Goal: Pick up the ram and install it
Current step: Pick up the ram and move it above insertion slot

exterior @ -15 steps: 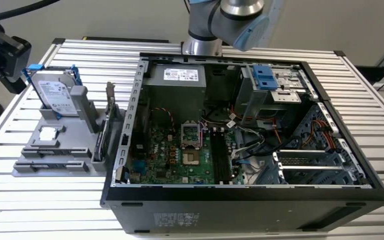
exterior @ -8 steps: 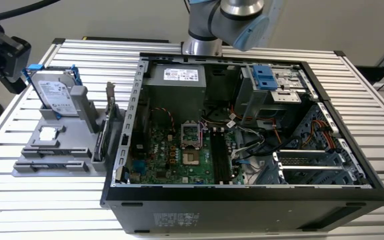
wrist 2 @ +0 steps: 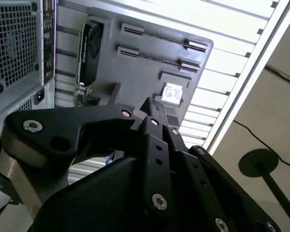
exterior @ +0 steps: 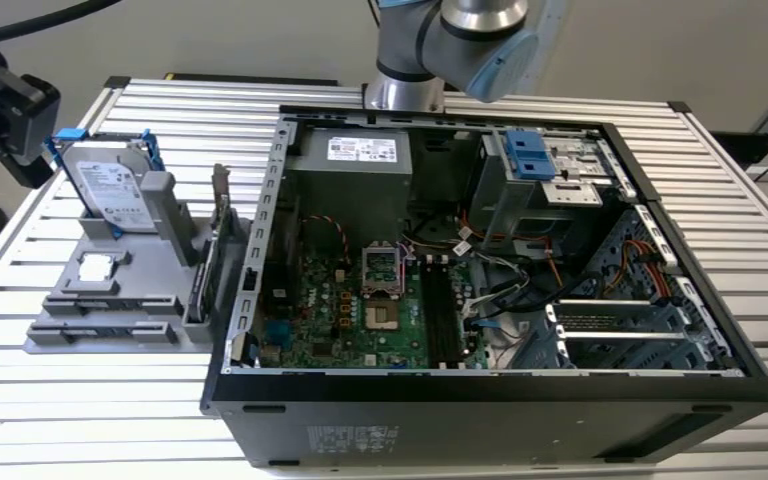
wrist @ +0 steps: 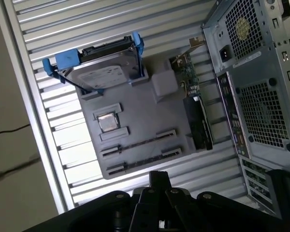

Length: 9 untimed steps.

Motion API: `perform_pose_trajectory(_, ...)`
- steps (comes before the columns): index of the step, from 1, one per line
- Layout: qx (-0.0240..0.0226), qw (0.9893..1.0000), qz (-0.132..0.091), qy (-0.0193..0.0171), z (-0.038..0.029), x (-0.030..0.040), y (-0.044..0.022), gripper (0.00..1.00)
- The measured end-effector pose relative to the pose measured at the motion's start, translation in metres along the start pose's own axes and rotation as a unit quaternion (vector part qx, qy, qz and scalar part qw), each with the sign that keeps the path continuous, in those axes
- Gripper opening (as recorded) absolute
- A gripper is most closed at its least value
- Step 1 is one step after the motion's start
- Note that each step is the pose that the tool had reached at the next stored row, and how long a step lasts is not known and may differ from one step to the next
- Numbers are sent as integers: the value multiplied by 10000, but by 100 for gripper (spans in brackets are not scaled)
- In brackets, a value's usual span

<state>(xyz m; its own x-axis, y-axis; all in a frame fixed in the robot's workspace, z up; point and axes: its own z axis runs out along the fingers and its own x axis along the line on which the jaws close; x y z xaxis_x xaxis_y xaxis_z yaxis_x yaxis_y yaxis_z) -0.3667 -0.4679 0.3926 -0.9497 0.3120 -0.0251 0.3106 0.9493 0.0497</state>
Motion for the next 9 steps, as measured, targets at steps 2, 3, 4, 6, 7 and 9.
perform_pose_trajectory(2, 2, 10000, 62, -3, 0, 0, 0, 0)
perform_pose_trajectory(3, 2, 10000, 94, -5, 0, 0, 0, 0)
perform_pose_trajectory(4, 3, 9999, 125, -6, 0, 0, 0, 0)
perform_pose_trajectory(6, 5, 9998, 188, -9, 0, 0, 0, 0)
perform_pose_trajectory(7, 6, 9998, 221, -11, 0, 0, 0, 0)
perform_pose_trajectory(9, 7, 9996, 287, -14, 0, 0, -1, 0)
